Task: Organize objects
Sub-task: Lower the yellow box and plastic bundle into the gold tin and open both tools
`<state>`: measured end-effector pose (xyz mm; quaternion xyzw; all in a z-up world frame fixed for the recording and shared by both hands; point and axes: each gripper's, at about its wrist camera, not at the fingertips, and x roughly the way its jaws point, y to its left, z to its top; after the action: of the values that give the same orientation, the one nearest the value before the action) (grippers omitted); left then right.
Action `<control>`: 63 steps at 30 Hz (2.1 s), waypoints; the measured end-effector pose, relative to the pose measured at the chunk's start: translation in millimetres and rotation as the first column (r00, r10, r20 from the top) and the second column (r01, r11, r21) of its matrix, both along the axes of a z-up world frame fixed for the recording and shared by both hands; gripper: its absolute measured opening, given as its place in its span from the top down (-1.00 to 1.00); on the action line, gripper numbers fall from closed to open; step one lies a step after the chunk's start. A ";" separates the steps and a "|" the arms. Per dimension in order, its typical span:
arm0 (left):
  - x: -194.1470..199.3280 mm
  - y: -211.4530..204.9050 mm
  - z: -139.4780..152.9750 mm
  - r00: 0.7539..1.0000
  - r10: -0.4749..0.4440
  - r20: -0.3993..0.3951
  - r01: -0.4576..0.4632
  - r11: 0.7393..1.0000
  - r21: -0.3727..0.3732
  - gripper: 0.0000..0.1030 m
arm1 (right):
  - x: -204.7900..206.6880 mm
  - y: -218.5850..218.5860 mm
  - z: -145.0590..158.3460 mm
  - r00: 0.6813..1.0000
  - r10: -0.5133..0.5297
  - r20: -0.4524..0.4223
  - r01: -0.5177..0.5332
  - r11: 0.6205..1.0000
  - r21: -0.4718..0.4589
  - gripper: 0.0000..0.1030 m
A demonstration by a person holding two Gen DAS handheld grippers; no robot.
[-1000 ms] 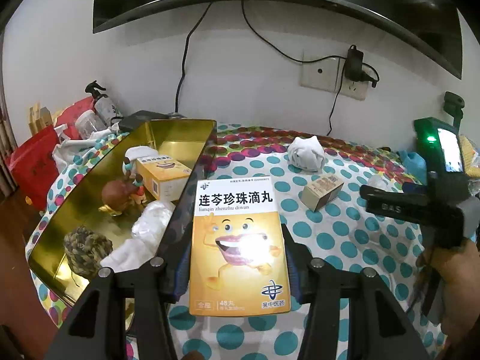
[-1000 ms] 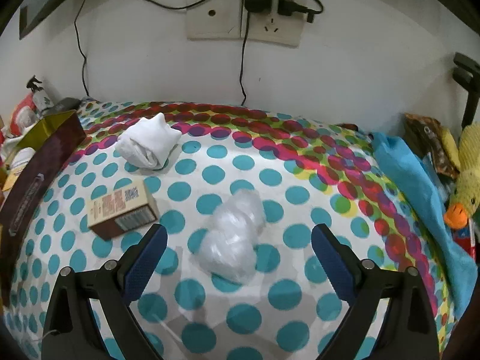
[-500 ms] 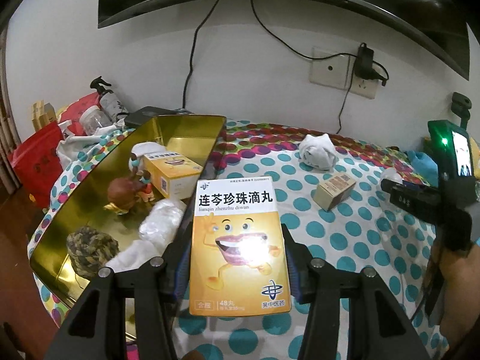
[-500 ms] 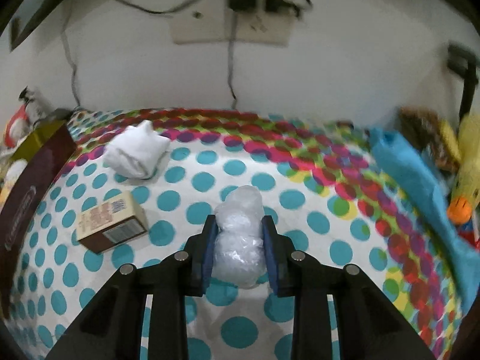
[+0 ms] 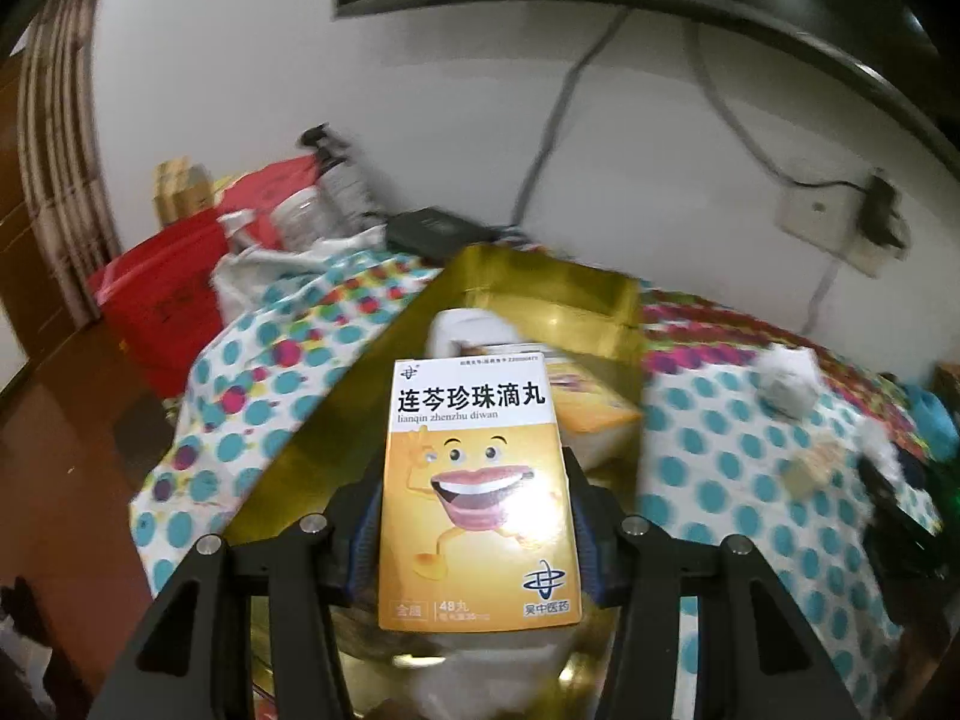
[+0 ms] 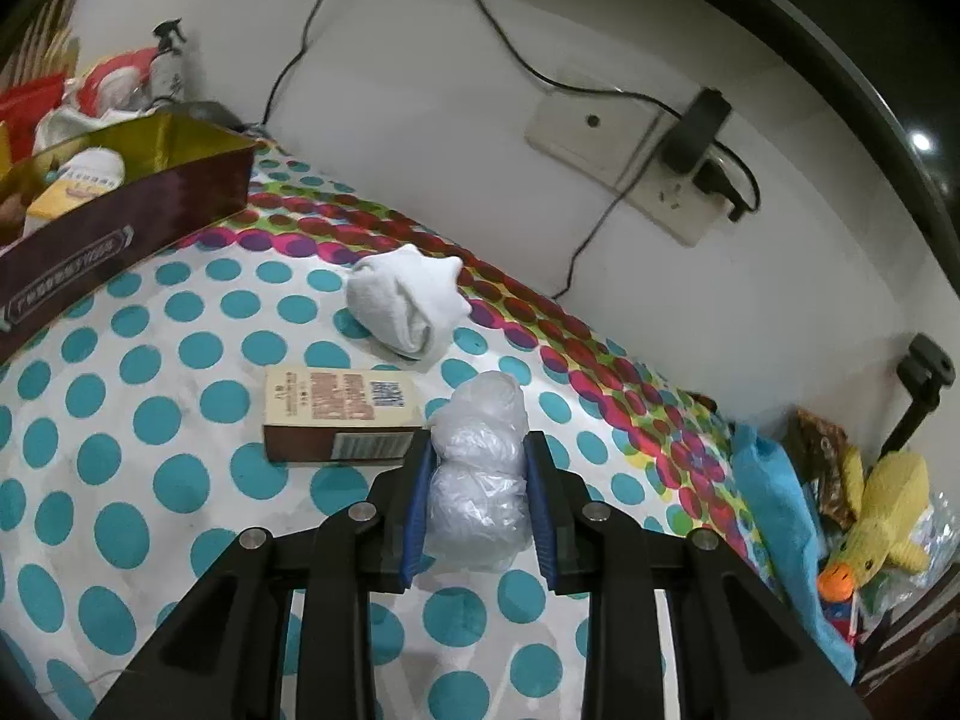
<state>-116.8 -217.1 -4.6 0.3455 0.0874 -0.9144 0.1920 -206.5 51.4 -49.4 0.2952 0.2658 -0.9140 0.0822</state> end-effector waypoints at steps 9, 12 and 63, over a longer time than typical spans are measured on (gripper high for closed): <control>2.4 -25.7 0.6 1.000 0.020 -0.021 -0.019 0.998 0.051 -0.63 | 13.7 -19.0 -6.9 0.996 0.089 -0.024 -0.087 0.994 0.074 0.47; 3.7 -21.5 5.5 0.999 0.017 -0.033 -0.016 0.999 0.036 -0.63 | 15.2 -20.9 -7.5 0.995 0.100 -0.021 -0.098 0.992 0.075 0.47; 21.0 -46.8 -0.1 0.999 0.021 -0.031 -0.015 0.984 0.177 -0.63 | -9.0 -247.6 72.2 0.924 0.382 -0.027 -0.383 0.921 -0.075 0.45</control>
<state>-95.8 -263.9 -4.7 0.3453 0.1746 -0.9068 0.1675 -215.5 -196.2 22.8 0.2288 0.2827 -0.8918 0.2691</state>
